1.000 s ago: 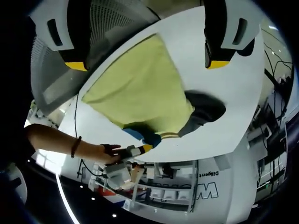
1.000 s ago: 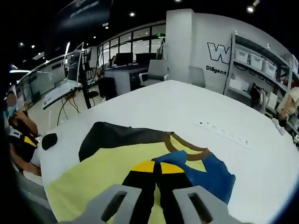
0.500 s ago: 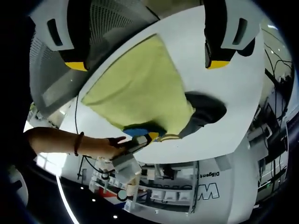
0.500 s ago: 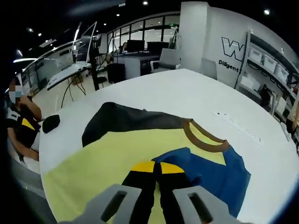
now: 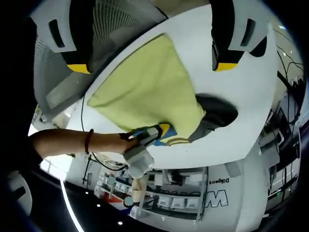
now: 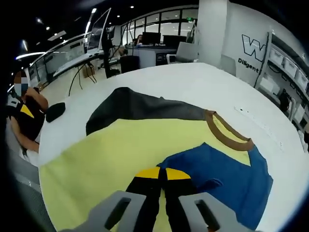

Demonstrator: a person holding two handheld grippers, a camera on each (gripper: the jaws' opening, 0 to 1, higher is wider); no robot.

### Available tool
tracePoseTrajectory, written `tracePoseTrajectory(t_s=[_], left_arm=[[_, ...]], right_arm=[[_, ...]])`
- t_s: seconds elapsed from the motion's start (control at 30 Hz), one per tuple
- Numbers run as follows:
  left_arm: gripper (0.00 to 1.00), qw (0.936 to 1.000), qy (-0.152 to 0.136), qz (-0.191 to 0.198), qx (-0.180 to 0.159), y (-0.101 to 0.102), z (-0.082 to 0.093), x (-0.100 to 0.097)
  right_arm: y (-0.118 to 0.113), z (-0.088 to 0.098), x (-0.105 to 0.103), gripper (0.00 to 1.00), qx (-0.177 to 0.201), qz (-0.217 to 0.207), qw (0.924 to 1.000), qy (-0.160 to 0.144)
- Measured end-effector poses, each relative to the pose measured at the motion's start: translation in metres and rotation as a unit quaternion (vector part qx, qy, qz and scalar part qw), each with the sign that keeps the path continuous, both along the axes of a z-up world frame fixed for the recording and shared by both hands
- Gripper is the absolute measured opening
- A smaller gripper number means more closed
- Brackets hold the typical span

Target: Fold the garment on the visible template until the final outline fits inside the template.

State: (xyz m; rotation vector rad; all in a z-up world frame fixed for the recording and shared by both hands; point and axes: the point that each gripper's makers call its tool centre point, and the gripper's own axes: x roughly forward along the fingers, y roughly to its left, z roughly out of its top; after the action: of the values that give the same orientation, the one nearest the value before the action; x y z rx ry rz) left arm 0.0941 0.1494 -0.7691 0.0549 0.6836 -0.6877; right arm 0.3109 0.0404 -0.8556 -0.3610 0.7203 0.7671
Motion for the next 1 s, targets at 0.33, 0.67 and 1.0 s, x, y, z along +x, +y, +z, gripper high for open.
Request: tracePoseTrajectory(t_s=[0.33, 0.67, 1.0], left_arm=[[0.99, 1.0000, 0.004, 0.001, 0.002, 0.004, -0.004, 0.000], [0.99, 0.9999, 0.003, -0.009, 0.006, 0.000, -0.004, 0.000], [0.99, 0.9999, 0.000, -0.014, 0.009, -0.003, -0.003, 0.000]], right_arm=[[0.004, -0.006, -0.003, 0.07, 0.041, -0.001, 0.9990, 0.014], [-0.010, 0.023, -0.001, 0.16, 0.107, -0.062, 0.9923, 0.005], [-0.052, 0.019, 0.012, 0.33, 0.099, -0.145, 0.9844, 0.010]])
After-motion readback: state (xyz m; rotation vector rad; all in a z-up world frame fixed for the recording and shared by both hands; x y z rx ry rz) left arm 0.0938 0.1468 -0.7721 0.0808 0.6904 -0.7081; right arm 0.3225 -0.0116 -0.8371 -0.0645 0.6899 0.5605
